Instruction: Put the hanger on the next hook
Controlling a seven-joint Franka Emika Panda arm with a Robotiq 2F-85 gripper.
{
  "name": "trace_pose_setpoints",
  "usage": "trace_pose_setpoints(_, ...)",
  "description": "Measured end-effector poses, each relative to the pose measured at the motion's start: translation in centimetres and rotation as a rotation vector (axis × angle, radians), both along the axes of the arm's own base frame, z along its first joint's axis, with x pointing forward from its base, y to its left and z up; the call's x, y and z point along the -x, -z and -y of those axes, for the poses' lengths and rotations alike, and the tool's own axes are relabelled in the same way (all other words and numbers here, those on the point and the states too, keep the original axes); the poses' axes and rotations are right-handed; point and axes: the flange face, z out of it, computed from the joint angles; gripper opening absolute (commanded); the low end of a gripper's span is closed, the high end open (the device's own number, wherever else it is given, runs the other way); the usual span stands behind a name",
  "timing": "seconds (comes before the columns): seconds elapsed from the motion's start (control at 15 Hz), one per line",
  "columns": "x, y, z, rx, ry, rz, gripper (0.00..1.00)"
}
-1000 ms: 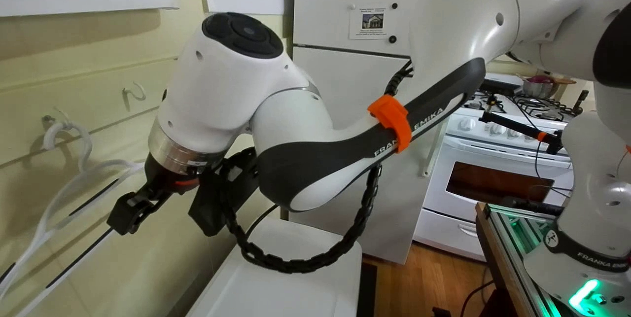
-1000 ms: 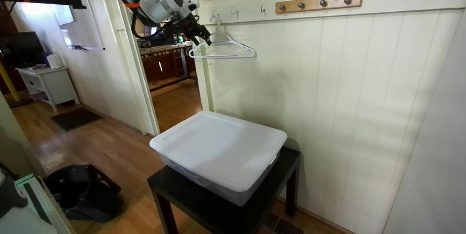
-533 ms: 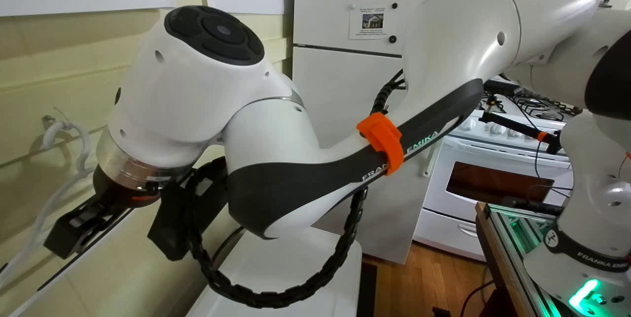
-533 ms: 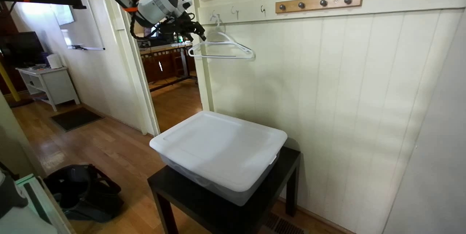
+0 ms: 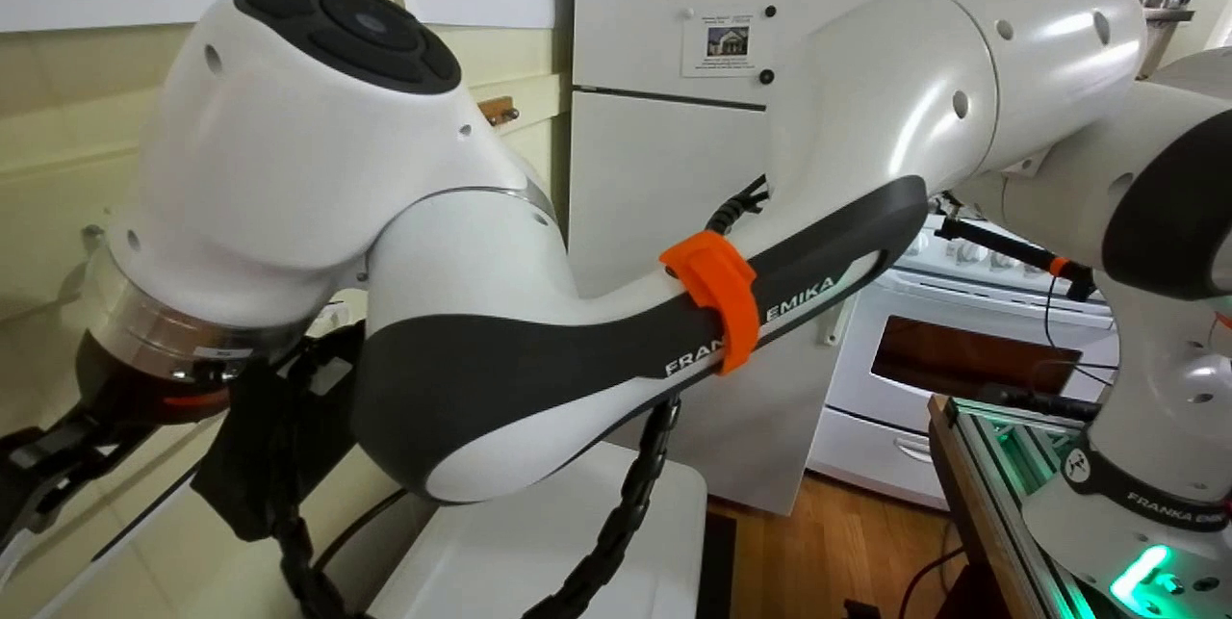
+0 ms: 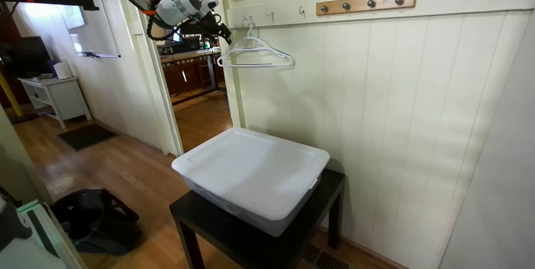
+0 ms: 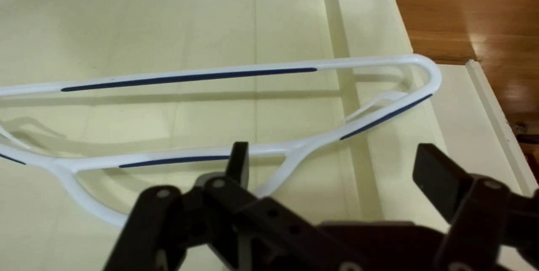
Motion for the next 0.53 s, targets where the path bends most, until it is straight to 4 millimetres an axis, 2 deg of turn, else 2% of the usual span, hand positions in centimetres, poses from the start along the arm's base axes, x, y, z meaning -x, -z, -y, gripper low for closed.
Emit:
trace_pose_setpoints(0.2,-0.4,0.1,-0.6,-0.016,0.016,-0.013,1.00)
trace_pose_setpoints(0.53,-0.7,1.5,-1.1,-0.009,0.021,-0.022,1.00)
